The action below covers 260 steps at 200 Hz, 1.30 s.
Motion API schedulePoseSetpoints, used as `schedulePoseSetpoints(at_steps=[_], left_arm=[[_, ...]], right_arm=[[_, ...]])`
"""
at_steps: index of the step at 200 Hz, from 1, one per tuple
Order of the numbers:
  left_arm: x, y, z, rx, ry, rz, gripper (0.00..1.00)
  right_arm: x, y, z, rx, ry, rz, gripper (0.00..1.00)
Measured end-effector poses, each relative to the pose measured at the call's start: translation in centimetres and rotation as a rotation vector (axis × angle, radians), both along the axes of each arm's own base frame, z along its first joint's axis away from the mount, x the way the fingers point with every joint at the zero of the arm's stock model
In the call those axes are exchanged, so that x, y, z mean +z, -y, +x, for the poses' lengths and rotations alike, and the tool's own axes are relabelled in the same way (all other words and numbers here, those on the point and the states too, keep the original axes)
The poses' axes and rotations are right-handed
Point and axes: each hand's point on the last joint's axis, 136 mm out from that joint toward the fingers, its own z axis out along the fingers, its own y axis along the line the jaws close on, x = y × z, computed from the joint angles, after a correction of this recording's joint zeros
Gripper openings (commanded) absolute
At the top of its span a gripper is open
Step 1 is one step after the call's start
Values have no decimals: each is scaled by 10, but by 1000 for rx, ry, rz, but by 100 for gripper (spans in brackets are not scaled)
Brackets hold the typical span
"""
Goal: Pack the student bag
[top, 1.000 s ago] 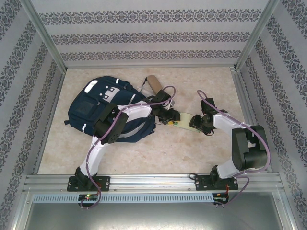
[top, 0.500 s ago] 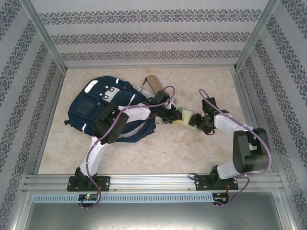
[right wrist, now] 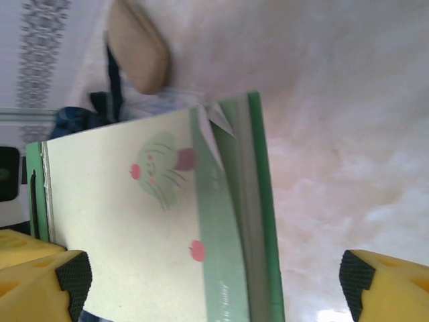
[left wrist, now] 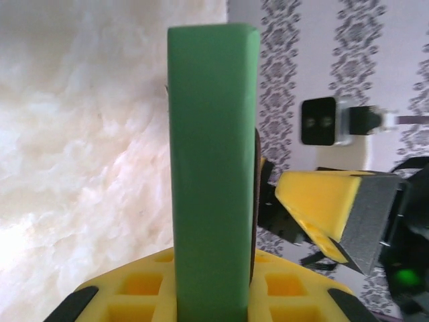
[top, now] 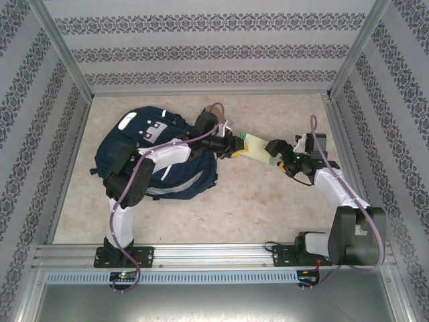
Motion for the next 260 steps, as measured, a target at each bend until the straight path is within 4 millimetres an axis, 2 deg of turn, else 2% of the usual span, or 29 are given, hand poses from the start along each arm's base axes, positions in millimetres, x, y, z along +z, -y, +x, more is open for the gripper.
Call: schedulePoseSetpoints(at_steps=[33, 50, 69, 80, 97, 105, 115, 125, 134, 148, 166, 177, 193, 226, 245, 260], left_arm=[[30, -3, 5, 13, 26, -69, 0], [38, -1, 4, 6, 29, -94, 0], [37, -1, 2, 1, 14, -99, 0], [33, -2, 1, 2, -1, -95, 0], [23, -5, -2, 5, -24, -83, 0], [21, -7, -2, 8, -29, -79, 0], [21, -7, -2, 4, -31, -81, 0], [21, -8, -3, 4, -34, -77, 4], [19, -9, -4, 3, -41, -67, 10], [18, -12, -5, -2, -33, -56, 34], [15, -17, -9, -13, -23, -7, 48], [13, -25, -8, -6, -18, 43, 51], [13, -46, -1, 34, 22, 162, 51], [27, -113, 25, 161, 203, 530, 51], [23, -149, 22, 170, 271, 741, 53], [8, -175, 15, 145, 290, 916, 54]], right_arm=[[21, -14, 11, 37, 50, 141, 95], [27, -18, 16, 46, 66, 207, 88], [33, -19, 20, 50, 79, 270, 76], [38, -18, 22, 51, 91, 292, 67], [43, -15, 23, 44, 103, 319, 45], [43, -14, 23, 41, 104, 324, 33], [41, -13, 22, 41, 99, 330, 11], [41, -14, 20, 45, 96, 339, 0], [43, -14, 19, 51, 107, 338, 0], [47, -14, 18, 52, 117, 335, 0], [50, -15, 16, 56, 124, 332, 0], [49, -14, 15, 54, 123, 327, 0], [46, -14, 15, 52, 121, 319, 0], [36, -18, 10, 53, 97, 297, 0], [33, -26, 8, 70, 91, 282, 0], [32, -33, 6, 87, 90, 275, 0]])
